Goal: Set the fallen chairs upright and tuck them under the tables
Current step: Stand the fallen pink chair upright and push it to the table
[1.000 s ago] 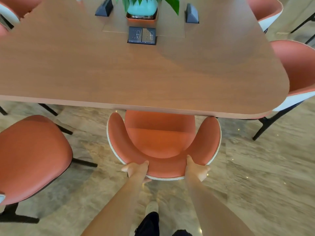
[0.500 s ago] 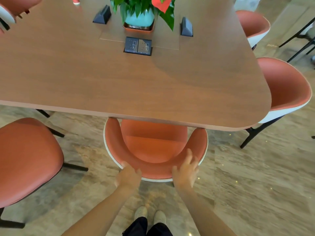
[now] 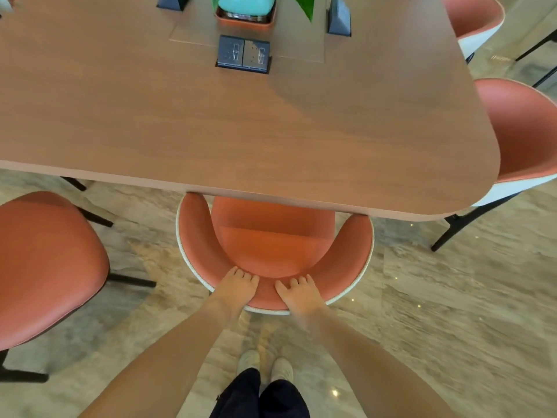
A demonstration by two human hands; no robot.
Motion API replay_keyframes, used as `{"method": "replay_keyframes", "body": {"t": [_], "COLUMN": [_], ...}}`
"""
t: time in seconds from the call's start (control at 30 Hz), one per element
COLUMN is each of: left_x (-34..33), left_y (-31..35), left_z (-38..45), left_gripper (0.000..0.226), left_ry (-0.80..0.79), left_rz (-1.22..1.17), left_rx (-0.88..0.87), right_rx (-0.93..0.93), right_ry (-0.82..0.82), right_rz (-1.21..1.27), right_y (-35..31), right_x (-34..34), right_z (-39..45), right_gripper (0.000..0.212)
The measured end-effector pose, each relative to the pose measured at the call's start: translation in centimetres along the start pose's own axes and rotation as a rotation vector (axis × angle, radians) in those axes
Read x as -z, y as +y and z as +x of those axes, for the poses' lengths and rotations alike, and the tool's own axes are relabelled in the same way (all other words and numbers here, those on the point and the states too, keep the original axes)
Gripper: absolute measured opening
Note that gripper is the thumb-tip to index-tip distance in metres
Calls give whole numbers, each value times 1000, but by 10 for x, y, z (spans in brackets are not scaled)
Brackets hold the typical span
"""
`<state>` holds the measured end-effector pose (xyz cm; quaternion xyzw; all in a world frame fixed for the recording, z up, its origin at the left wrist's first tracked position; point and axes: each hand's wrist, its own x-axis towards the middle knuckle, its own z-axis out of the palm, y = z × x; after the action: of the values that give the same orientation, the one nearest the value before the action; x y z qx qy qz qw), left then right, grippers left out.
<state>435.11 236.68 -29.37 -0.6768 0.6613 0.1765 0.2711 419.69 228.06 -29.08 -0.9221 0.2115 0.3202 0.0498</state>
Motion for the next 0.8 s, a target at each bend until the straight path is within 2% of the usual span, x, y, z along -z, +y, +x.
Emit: {"method": "replay_keyframes", "body": {"t": [0.13,0.23,0.47,0.6,0.8], "left_x": [10,9,-6,-17,-24], "left_y": [2,9,37,50,57], "left_z": [-1,-3,-19,-29,-40], "left_gripper": [57,58,56,58,56], "left_ry": [-43,-50,-54,-47,-34], "left_rz": [24,27,46,45,62], "left_rx": [-57,-68,-139,-149,-148], "right_rx": [83,93,118,114,114], "right_ry": [21,12,-41,-40,-65], "right_rz": [-59,-59,-108,-128,-131], "right_y": [4,2,-1,-7,-15], "right_x": [6,5,-18,-29,-37], "right_z": [-1,-7,-34,-47,-54], "right_gripper": [65,64,74,69,74]}}
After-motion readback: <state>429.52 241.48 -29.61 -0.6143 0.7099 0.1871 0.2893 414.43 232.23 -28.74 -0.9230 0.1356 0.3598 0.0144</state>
